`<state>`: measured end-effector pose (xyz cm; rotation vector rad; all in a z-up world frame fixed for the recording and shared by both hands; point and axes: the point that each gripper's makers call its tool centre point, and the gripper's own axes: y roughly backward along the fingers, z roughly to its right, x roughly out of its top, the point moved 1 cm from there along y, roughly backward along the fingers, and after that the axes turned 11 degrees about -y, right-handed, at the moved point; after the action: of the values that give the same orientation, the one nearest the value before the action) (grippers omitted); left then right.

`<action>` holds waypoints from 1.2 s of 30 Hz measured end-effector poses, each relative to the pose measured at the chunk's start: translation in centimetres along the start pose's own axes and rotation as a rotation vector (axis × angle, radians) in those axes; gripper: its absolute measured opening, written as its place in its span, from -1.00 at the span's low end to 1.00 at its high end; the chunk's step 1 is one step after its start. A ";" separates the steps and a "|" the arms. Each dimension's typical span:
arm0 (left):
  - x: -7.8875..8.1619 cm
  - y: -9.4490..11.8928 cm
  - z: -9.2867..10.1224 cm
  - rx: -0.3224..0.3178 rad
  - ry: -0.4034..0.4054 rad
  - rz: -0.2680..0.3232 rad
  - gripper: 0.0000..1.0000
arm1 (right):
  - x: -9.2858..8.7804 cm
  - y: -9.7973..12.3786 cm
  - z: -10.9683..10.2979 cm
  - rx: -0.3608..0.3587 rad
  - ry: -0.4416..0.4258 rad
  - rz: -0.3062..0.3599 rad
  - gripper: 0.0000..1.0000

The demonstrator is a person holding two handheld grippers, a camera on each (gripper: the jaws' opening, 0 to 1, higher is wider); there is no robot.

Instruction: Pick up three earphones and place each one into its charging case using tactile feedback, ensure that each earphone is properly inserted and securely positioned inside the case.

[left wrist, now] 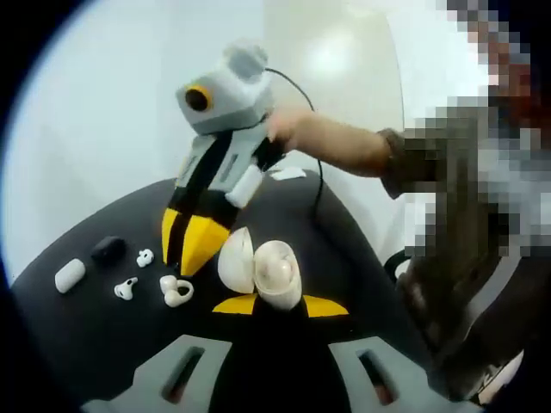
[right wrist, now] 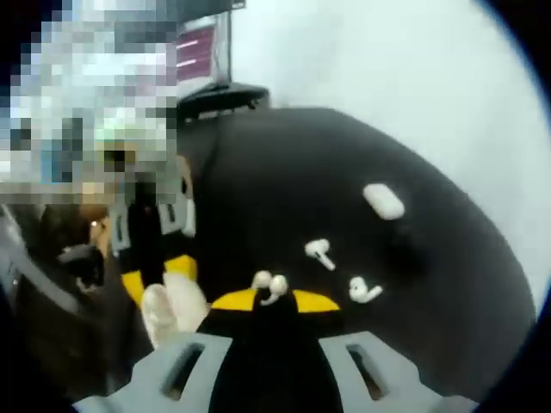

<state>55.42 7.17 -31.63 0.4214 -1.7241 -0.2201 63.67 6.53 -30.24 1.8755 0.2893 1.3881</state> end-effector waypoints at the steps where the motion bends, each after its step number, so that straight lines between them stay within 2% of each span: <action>1: 0.0 0.0 0.0 0.000 0.000 0.000 -0.69 | 0.1 0.0 0.1 0.000 -0.005 0.004 -0.68; 13: 0.0 -0.1 0.0 -0.001 0.000 0.001 -0.69 | -0.7 -0.9 -0.1 0.013 -0.009 -0.071 -0.71; 19: 0.0 -0.1 0.1 -0.001 -0.001 0.000 -0.69 | -0.6 -1.0 0.4 0.016 -0.072 -0.072 -0.77; 26: 0.0 -0.1 0.1 -0.001 0.000 0.000 -0.69 | -0.3 -0.6 1.7 -0.045 -0.023 -0.052 -0.77; 32: 0.0 -0.1 0.0 -0.001 0.001 0.001 -0.69 | 0.3 -0.3 2.0 -0.054 -0.048 -0.012 -0.77; 36: 0.0 -0.1 0.0 -0.001 0.001 0.000 -0.69 | -0.6 -0.5 1.1 -0.013 -0.034 -0.071 -0.77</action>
<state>55.46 7.11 -31.65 0.4205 -1.7232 -0.2205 64.59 6.05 -31.11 1.8587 0.3262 1.3062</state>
